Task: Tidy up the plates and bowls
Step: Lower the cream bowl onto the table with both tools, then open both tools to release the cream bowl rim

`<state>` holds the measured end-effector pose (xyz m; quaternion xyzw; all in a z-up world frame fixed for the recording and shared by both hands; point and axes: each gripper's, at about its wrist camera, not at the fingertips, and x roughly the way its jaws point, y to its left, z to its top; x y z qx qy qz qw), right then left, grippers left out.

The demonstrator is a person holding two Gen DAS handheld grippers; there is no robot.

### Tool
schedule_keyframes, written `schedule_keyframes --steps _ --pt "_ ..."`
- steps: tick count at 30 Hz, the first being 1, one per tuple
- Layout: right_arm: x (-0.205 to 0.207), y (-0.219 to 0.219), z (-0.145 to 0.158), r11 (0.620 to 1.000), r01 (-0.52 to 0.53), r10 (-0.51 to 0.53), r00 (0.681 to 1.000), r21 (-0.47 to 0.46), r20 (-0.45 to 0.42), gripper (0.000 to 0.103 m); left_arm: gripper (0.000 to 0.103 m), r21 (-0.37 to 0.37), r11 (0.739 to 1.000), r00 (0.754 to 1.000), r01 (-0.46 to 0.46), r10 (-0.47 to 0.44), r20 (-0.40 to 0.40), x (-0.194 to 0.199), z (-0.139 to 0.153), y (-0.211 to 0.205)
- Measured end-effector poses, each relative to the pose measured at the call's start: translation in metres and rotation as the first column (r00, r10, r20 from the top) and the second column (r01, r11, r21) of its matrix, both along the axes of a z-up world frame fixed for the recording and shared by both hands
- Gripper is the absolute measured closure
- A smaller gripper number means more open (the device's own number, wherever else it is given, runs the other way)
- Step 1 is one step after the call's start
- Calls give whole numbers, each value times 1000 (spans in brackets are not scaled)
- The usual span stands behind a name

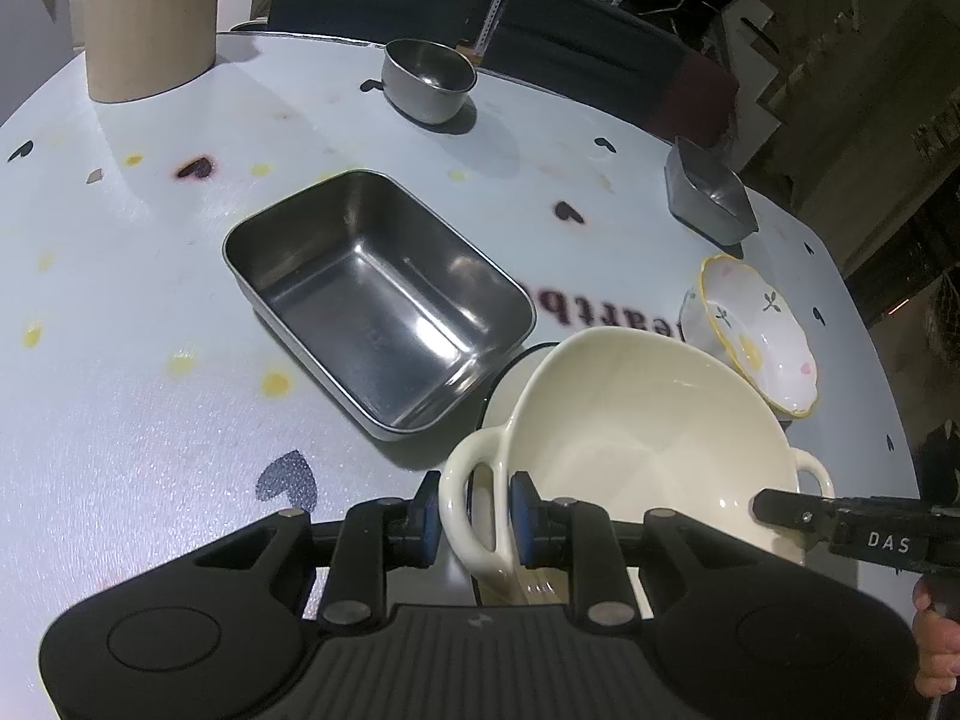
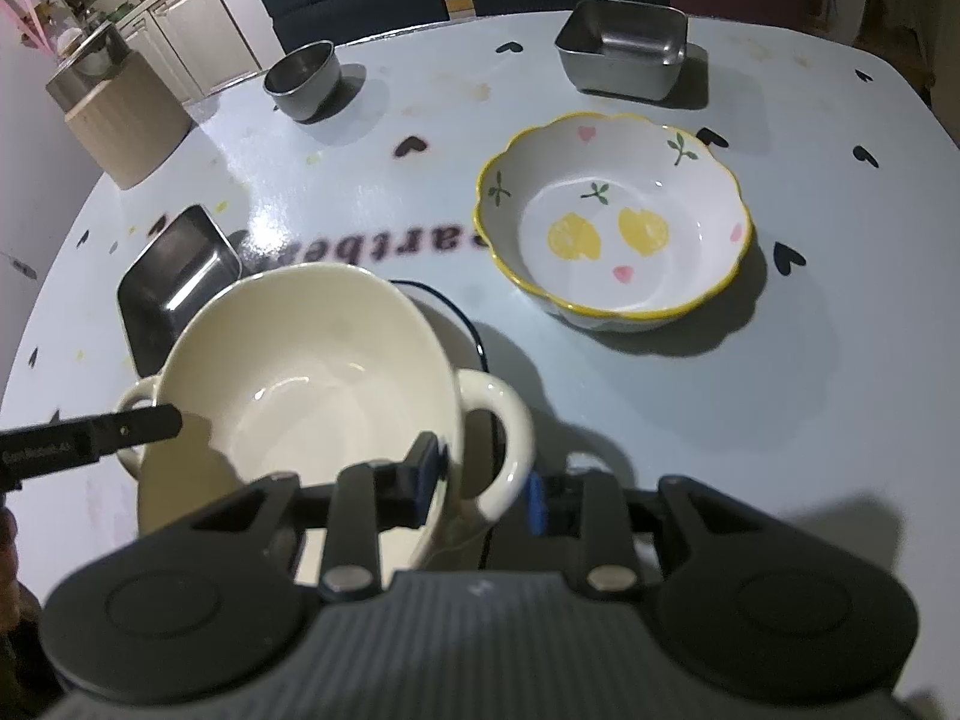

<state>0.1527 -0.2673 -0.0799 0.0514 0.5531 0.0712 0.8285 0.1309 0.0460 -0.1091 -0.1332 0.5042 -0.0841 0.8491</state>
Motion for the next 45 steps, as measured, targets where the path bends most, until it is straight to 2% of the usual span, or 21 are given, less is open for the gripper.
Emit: schedule_keyframes --steps 9,24,28,30,34,38,45 --pt "1 0 -6 1000 1 -1 1000 -18 -26 63 79 2 1000 1000 17 -17 0 0 2 -1" --pt "2 2 -8 1000 -2 1 1000 -28 -17 61 79 12 1000 1000 23 -23 -7 0 4 -1" --pt "2 2 -8 999 -5 5 1000 -32 -9 60 77 22 999 999 29 -29 -23 0 3 -2" --pt "1 2 -6 1000 -6 6 1000 -24 5 56 72 27 999 999 30 -29 -35 -1 2 -2" --pt "-3 1 0 1000 -25 26 998 -12 52 35 59 28 999 998 34 -33 -45 -4 3 -4" --pt "-6 0 2 999 -46 47 997 -8 63 29 27 41 998 999 38 -37 -34 -9 7 -7" --pt "-14 -4 4 998 -59 60 995 -4 78 5 7 65 997 999 35 -35 -3 -18 18 -15"
